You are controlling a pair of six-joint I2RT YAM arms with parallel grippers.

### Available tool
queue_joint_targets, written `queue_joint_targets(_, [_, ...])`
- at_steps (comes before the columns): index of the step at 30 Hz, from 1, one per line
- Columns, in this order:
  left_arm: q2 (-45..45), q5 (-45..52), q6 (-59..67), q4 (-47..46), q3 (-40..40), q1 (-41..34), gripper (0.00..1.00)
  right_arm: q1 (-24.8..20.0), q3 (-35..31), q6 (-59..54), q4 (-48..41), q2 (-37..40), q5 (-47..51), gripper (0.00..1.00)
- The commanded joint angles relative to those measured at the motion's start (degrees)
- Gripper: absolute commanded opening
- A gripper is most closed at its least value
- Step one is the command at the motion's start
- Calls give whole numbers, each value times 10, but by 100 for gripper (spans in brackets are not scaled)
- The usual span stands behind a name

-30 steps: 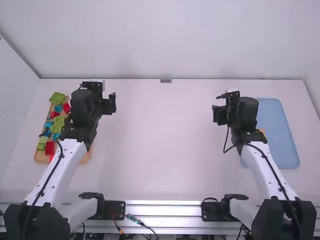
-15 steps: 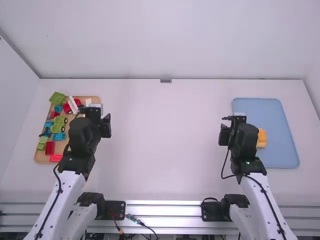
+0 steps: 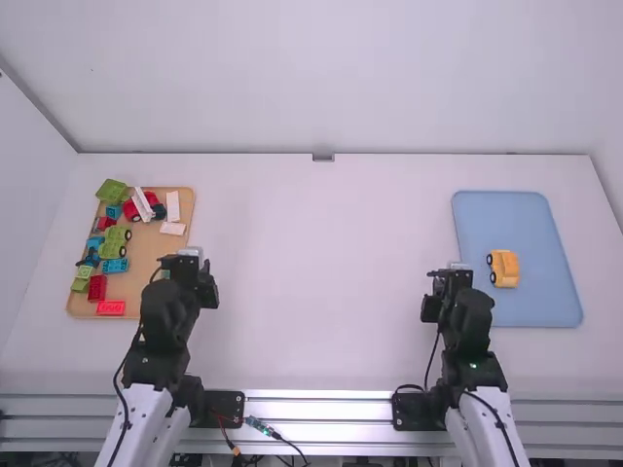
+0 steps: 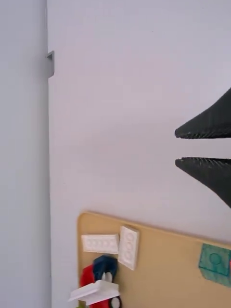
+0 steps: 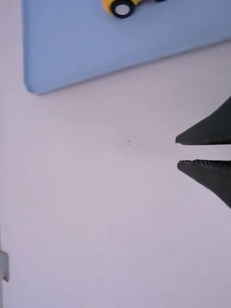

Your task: Assemble lego blocks to make yellow taxi

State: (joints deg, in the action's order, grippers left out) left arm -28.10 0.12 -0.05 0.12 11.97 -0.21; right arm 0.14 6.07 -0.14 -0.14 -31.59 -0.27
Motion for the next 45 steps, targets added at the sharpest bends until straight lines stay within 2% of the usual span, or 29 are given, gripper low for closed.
queue_joint_targets(1, [33, -1, 1, -1, -31, 2, 5, -1, -33, 1, 1, 32, 3, 4])
queue_joint_targets(4, [64, -1, 1, -1, -62, 2, 0, -1, -61, 1, 1, 63, 3, 0])
queue_joint_targets(10, [122, -1, 1, -1, -120, 2, 0, -1, -61, 1, 1, 125, 3, 0])
queue_joint_targets(33, [281, -1, 1, -1, -120, 2, 0, -1, -61, 1, 1, 296, 3, 0])
queue_joint_targets(45, [281, -1, 1, -1, -120, 2, 0, -1, -61, 1, 1, 316, 3, 0])
